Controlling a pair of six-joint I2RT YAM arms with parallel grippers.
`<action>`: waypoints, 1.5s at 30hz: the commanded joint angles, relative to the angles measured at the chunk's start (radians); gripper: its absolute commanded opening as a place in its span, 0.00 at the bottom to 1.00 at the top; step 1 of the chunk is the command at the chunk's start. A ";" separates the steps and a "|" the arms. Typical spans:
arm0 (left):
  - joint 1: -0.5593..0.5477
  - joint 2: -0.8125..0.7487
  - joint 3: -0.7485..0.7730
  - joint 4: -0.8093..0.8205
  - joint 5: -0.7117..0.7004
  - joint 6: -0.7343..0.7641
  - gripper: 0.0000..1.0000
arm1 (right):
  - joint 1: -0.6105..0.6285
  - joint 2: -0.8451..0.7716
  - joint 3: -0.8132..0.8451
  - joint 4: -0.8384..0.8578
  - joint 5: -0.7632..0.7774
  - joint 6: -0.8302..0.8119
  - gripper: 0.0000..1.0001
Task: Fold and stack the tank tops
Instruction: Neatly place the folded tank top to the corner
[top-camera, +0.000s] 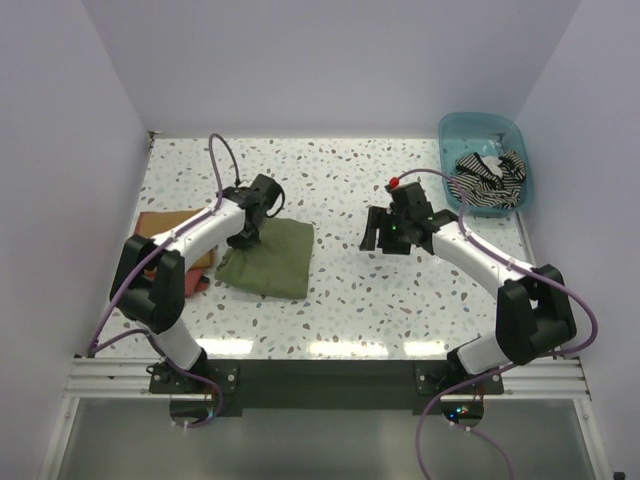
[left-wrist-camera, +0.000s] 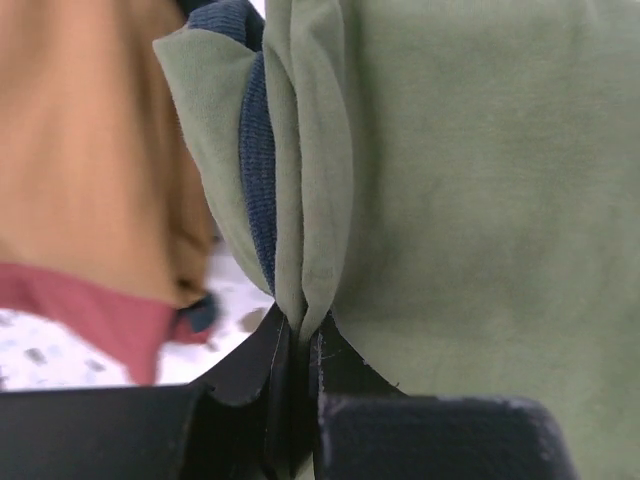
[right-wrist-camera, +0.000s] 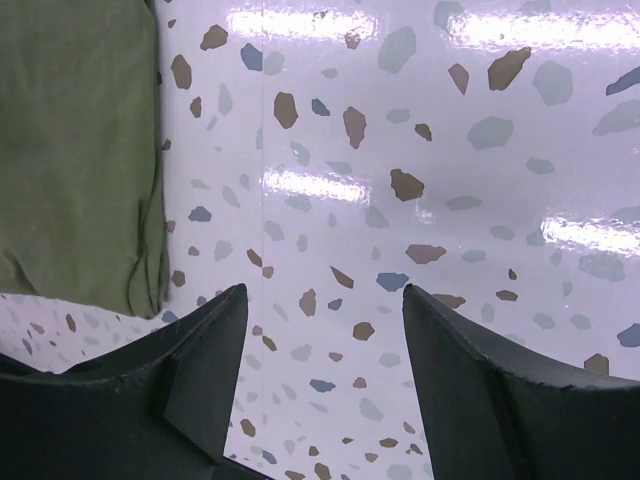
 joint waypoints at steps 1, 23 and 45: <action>0.030 -0.074 0.061 -0.105 -0.140 0.053 0.00 | 0.002 -0.051 0.019 0.014 -0.047 -0.012 0.67; 0.196 -0.146 0.296 -0.153 -0.179 0.176 0.00 | 0.003 -0.057 0.020 0.028 -0.056 -0.001 0.66; 0.364 -0.228 0.368 -0.108 -0.067 0.280 0.00 | 0.003 -0.058 0.022 0.037 -0.053 0.008 0.66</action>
